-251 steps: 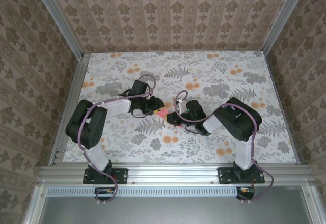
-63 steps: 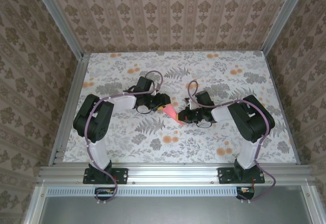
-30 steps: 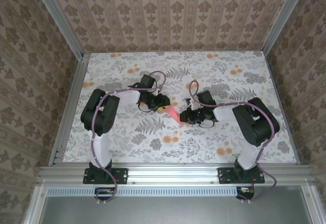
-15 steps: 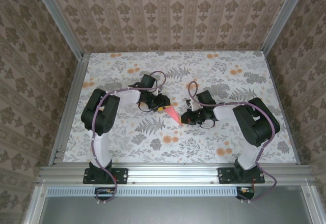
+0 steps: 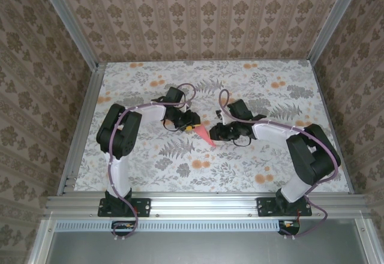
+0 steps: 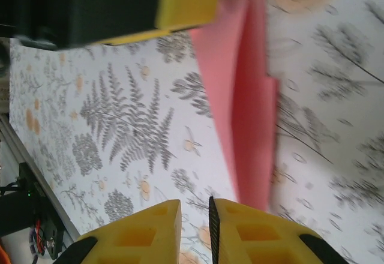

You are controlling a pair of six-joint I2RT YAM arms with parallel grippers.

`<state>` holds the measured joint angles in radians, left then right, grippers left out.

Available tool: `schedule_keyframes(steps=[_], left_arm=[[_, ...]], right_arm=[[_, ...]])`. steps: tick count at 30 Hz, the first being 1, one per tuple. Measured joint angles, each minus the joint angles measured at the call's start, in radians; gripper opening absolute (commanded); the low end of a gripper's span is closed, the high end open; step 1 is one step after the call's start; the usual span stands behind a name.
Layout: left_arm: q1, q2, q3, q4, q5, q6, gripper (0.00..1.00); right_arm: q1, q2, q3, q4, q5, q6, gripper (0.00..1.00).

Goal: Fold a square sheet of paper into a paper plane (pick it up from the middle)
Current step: Fold the wing for the fifth time at the center of the table.

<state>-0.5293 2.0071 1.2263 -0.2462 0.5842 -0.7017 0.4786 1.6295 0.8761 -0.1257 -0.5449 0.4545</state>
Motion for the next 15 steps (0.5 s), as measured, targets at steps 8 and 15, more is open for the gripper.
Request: schedule_keyframes(steps=[8,15], left_arm=[[0.000,0.001,0.003,-0.005,-0.001,0.000,0.40],[0.000,0.001,0.003,-0.005,-0.001,0.000,0.40]], right_arm=[[0.042,0.122,0.093,-0.012,0.004,-0.004,0.19],[0.041,0.174,0.095,-0.045,0.016,-0.008,0.17]])
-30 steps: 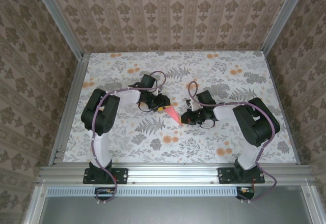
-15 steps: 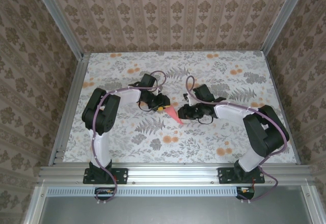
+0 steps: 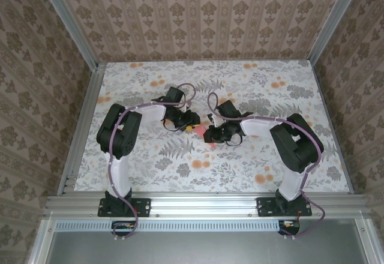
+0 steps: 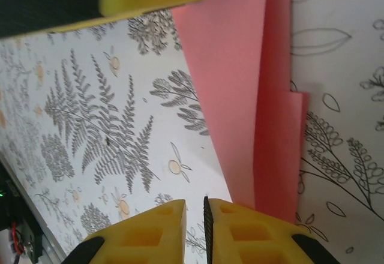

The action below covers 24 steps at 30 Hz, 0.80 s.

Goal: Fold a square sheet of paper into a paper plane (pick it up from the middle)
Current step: Fold the wing for the fifth time at the center of the table.

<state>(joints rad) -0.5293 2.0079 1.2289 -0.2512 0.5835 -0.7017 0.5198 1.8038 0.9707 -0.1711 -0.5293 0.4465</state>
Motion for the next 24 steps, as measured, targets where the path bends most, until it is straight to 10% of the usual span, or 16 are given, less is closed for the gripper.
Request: schedule_keyframes(steps=[24], left_arm=[[0.000,0.005,0.006,-0.010,-0.002,0.000,0.40]], right_arm=[[-0.014,0.009,-0.054,0.014,0.012,-0.026,0.16]])
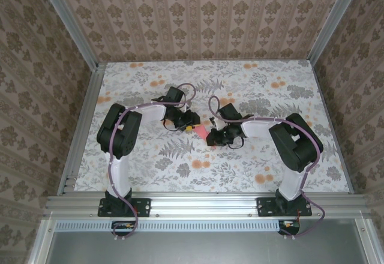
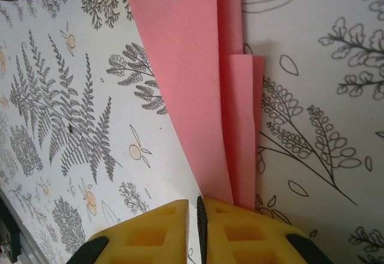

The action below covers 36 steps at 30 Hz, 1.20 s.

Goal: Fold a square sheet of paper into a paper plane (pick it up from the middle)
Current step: Fold the wing for the fifth time at the center of the table.

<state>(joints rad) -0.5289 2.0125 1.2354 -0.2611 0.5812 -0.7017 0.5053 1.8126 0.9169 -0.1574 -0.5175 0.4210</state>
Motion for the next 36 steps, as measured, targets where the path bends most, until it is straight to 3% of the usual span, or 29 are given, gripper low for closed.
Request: schedule_keyframes(steps=[10,20,25,27,29,36], left_arm=[[0.000,0.006,0.002,-0.002,0.019,0.000,0.39],[0.000,0.008,0.004,-0.004,0.023,0.000,0.39],[0.000,0.008,0.005,-0.004,0.024,0.000,0.38],[0.000,0.008,0.006,-0.006,0.024,0.001,0.38],[0.000,0.010,0.010,-0.011,0.024,0.003,0.38],[0.000,0.012,0.014,-0.018,0.025,0.008,0.38]], right_arm=[[-0.020,-0.068,-0.119,0.097,-0.017,0.004,0.16],[-0.031,-0.135,-0.154,-0.039,-0.026,-0.011,0.16],[-0.031,-0.269,-0.181,-0.112,-0.012,-0.003,0.23],[-0.031,-0.331,-0.176,-0.100,-0.003,0.000,0.31],[-0.031,-0.359,-0.149,-0.093,0.015,0.016,0.31],[-0.014,-0.209,0.002,0.005,0.008,0.065,0.23]])
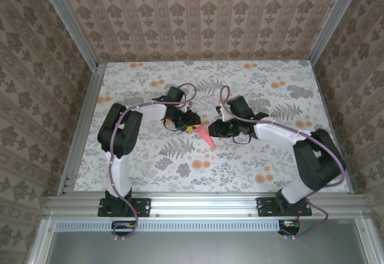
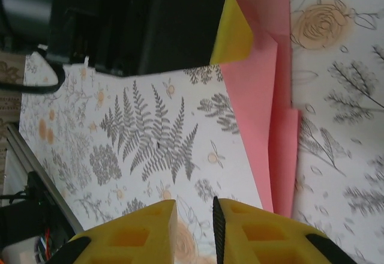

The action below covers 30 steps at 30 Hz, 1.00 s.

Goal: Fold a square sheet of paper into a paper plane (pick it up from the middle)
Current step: Fold the wing for the fifth time at the center of the table.

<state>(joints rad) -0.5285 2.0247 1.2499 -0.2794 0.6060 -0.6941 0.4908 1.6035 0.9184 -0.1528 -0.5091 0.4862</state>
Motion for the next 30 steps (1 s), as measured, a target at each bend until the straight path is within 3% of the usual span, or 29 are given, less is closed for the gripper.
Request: schedule_keyframes(steps=[9,24,30], left_arm=[[0.000,0.003,0.008,-0.010,0.000,0.003,0.38],[-0.001,0.001,0.021,-0.021,0.008,0.023,0.45],[-0.002,-0.063,-0.046,0.063,0.004,0.021,0.49]], right_arm=[[0.017,0.213,0.077,0.029,-0.040,0.034,0.19],[0.017,0.263,0.053,0.040,-0.050,0.034,0.17],[0.013,0.267,0.050,0.045,-0.052,0.045,0.15]])
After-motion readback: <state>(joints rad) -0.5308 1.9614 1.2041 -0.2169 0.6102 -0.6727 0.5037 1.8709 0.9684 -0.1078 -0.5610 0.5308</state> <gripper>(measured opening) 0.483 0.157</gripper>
